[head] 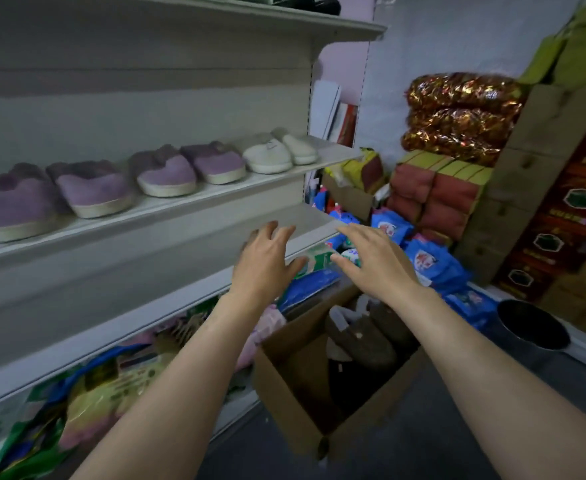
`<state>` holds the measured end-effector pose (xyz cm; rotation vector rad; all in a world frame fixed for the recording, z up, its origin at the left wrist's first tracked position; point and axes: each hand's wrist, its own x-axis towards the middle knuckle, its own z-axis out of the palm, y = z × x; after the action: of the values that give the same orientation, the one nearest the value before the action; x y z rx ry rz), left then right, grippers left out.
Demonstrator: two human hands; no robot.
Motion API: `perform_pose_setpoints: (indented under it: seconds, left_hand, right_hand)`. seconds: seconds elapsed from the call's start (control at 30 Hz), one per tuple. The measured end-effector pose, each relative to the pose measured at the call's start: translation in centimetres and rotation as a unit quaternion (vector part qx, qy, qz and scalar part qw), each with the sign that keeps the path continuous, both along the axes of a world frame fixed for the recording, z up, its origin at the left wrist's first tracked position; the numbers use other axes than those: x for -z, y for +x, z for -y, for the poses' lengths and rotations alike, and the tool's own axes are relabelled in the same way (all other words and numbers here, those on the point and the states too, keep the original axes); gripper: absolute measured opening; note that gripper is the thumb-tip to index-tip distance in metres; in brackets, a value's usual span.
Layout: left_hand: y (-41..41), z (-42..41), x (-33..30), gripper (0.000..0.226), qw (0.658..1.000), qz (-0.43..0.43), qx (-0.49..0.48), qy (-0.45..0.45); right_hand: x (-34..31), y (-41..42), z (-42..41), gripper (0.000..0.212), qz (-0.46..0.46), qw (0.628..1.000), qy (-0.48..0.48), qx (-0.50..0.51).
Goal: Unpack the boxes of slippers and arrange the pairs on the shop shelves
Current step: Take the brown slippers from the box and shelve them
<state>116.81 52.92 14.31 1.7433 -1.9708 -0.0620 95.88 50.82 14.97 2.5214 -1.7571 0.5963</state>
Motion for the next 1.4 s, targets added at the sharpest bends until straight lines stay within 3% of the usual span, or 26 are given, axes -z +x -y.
perform_pose_setpoints:
  seconds: [0.33, 0.47, 0.63, 0.73, 0.83, 1.0, 1.13, 1.4]
  left_hand:
    - [-8.8, 16.5, 3.8, 0.065, 0.998, -0.001, 0.004, 0.066]
    - [-11.4, 20.5, 8.3, 0.065, 0.994, -0.01, -0.026, 0.104]
    - [-17.2, 23.1, 17.2, 0.062, 0.969, -0.098, -0.109, 0.197]
    - [-20.4, 23.2, 22.6, 0.061, 0.935, -0.132, -0.126, 0.304]
    - [-22.8, 22.2, 27.9, 0.071, 0.874, -0.211, -0.184, 0.397]
    - [-27.0, 20.5, 34.3, 0.067, 0.789, -0.289, -0.256, 0.479]
    - [-28.9, 20.0, 39.2, 0.072, 0.741, -0.345, -0.291, 0.496]
    - [-31.6, 19.3, 44.8, 0.117, 0.596, -0.492, -0.425, 0.472]
  right_hand:
    - [4.5, -9.2, 16.5, 0.058, 0.013, 0.996, 0.088, 0.022]
    - [8.9, -12.7, 22.0, 0.06, -0.001, 0.987, 0.161, 0.008]
    - [17.9, -18.5, 28.7, 0.058, -0.01, 0.959, 0.28, -0.032]
    - [23.1, -21.8, 30.6, 0.055, -0.022, 0.929, 0.368, -0.023]
    - [28.4, -24.4, 31.1, 0.058, -0.02, 0.89, 0.456, -0.007]
    - [35.5, -27.1, 31.3, 0.071, -0.024, 0.834, 0.55, 0.036]
    - [39.6, -28.1, 32.1, 0.074, -0.006, 0.81, 0.584, 0.06]
    - [42.7, -29.2, 33.1, 0.095, 0.089, 0.758, 0.63, 0.142]
